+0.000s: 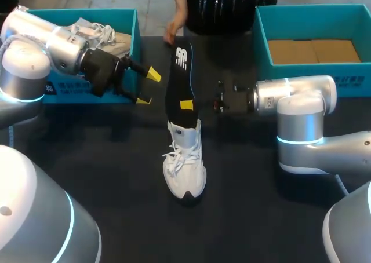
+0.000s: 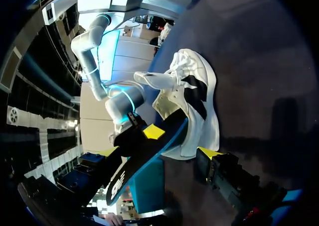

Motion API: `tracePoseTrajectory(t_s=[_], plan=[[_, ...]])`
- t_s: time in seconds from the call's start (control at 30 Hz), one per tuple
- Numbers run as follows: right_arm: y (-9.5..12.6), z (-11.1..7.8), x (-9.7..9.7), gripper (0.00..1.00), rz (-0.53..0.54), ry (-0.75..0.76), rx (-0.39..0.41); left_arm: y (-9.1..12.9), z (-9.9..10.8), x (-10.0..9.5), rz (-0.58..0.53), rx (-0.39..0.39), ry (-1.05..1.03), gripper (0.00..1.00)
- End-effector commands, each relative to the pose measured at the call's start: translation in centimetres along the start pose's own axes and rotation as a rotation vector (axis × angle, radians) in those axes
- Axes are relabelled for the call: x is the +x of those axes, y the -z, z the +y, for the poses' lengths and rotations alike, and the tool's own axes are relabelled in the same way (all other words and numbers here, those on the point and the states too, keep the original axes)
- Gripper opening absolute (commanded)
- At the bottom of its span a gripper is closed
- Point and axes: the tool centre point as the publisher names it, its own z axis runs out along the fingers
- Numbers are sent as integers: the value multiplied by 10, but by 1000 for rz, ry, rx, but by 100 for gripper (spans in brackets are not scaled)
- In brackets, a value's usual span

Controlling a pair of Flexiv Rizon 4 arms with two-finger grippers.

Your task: Take the shoe out of the shoebox, open the shoe tongue, remove and reinsert the insole, then place the shoe into the shoebox

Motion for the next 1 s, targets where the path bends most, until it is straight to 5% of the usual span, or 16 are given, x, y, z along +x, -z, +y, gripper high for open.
tracePoseTrajectory(t_s=[0.03, 0.67, 1.0], plan=[[-2, -4, 4, 0, -8, -2, 3, 0, 1, 1, 2, 1, 0, 100], [-6, -24, 7, 0, -17, -33, 39, -2, 6, 1, 2, 13, -2, 100], [-2, -11, 6, 0, -31, 2, 36, -3, 7, 1, 0, 21, -3, 100]])
